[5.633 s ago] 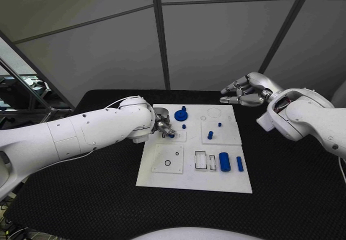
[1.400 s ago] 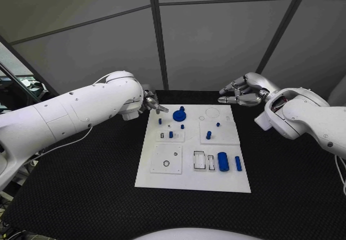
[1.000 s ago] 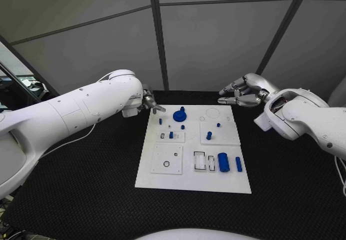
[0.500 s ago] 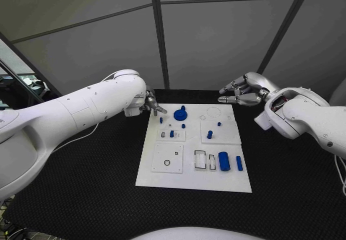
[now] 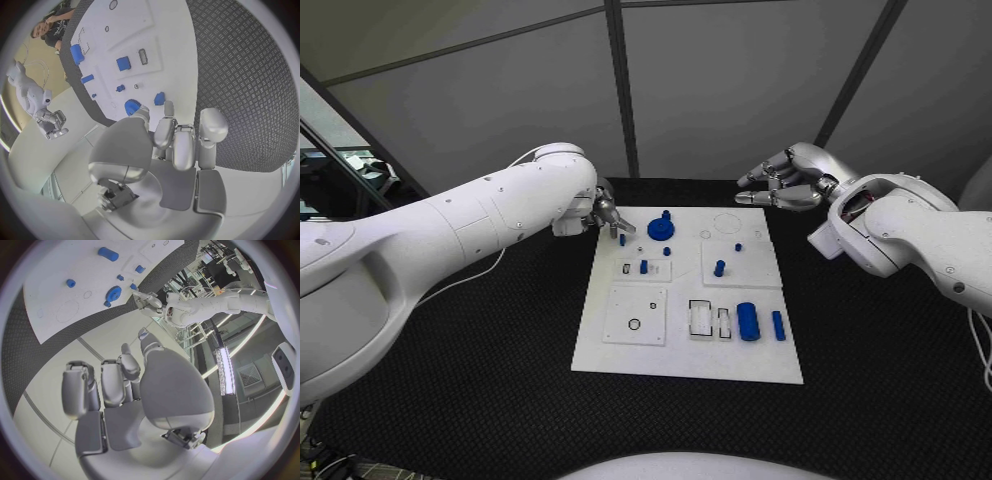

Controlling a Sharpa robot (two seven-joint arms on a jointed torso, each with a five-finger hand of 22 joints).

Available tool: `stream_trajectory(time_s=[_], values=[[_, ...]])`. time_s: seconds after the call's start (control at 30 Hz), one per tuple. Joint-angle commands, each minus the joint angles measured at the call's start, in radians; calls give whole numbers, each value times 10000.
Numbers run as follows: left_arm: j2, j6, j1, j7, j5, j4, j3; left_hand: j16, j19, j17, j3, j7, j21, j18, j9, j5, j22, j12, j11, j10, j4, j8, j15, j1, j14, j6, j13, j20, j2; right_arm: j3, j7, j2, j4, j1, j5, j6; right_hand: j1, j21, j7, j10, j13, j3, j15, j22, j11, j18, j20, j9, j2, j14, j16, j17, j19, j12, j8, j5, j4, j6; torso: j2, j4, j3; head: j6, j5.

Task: Assemble the parts on the task board

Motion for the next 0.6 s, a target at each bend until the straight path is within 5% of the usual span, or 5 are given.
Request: stream_trajectory(time_s=[0.03,0.6], values=[[35,243,-4,157,10,-85,0,72,32,1755,-24,-10,-20,-147,-21,-10,17,43,16,-22,-42,-13,47,57,767,76,1439,1,71,7,97,17,20,18,-3,54,-58,-49,22,-15,-17,-33,-34,670,0,88,-25,11,62,179,-27,-9,-31,-38,-42,58,22,-18,5,2,-1,-6,-1],[144,295,-65,261,4,-200,-7,128,63,1809,53,-32,-9,-155,-129,45,85,59,-1,-25,-262,36,38,619,781,137,1449,-5,400,8,104,57,-5,18,-3,66,-58,-49,22,-15,-17,-33,-34,670,0,88,-25,11,62,179,-27,-9,-31,-38,-42,58,22,-18,-10,6,4,-63,15]])
